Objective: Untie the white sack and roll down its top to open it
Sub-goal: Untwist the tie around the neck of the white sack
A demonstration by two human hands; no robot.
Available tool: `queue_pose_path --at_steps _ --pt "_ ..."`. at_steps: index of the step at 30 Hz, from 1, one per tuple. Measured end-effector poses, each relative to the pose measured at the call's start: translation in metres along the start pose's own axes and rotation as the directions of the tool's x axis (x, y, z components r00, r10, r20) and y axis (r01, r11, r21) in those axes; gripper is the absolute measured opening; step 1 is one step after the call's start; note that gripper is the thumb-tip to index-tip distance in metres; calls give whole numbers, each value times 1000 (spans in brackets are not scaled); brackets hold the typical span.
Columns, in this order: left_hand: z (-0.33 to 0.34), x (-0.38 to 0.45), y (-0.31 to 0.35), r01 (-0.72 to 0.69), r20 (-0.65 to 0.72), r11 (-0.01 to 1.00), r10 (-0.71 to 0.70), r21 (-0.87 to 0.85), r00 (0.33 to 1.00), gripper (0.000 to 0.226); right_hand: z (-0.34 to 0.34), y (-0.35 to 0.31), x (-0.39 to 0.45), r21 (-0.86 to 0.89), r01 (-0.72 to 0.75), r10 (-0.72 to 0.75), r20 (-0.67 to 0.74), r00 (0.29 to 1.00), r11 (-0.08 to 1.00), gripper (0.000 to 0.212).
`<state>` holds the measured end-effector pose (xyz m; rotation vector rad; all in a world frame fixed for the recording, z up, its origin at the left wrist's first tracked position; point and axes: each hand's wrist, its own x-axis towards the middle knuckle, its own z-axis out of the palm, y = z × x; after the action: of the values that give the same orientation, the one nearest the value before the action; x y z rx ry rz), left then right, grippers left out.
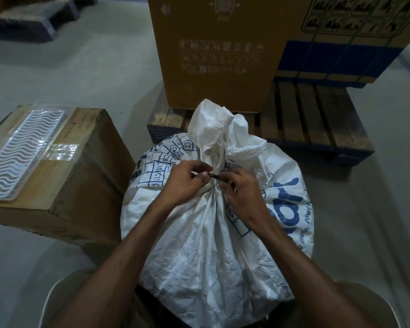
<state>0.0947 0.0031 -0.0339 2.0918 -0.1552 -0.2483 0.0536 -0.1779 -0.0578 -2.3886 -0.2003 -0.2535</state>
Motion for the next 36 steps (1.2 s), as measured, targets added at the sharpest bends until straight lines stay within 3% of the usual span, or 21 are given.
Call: queue_pose_path --at_steps 2,5,8,11,13,17,22,26,29,32,34,36 --pt "-2 -1 0 -50 69 994 43 102 997 24 1 0 4 7 -52 52 2 999 999 20" --pt "-4 1 -1 -50 141 994 37 96 989 26 3 -3 10 72 -156 159 -28 987 985 12" --pt "-4 5 -3 -68 132 992 54 102 990 26 5 -1 19 238 -367 378 0 926 899 12" --pt "6 5 -6 -162 81 972 150 168 985 25 9 10 26 356 -494 500 82 862 793 19" --pt "13 5 -8 -202 77 952 189 231 979 24 12 14 27 476 -528 536 134 834 703 20" --pt "21 8 -8 -210 114 897 180 389 977 26 14 16 27 550 -553 544 200 815 626 18" --pt "25 12 -8 -220 111 876 190 430 975 29 7 14 27 635 -583 553 279 785 507 15" --pt "23 18 -10 -243 176 895 189 373 966 38 6 14 25 528 -546 526 206 825 650 8" --pt "17 23 -7 -259 212 893 191 369 958 40 6 12 22 357 -488 533 -32 846 797 19" --pt "14 26 -5 -269 214 887 199 376 956 45 2 12 17 150 -291 322 -268 908 945 25" --pt "14 28 -5 -260 212 886 189 385 959 51 2 13 15 59 -124 135 -275 952 991 21" --pt "13 29 -9 -263 212 890 195 372 958 54 3 15 15 60 -52 63 -200 978 997 21"
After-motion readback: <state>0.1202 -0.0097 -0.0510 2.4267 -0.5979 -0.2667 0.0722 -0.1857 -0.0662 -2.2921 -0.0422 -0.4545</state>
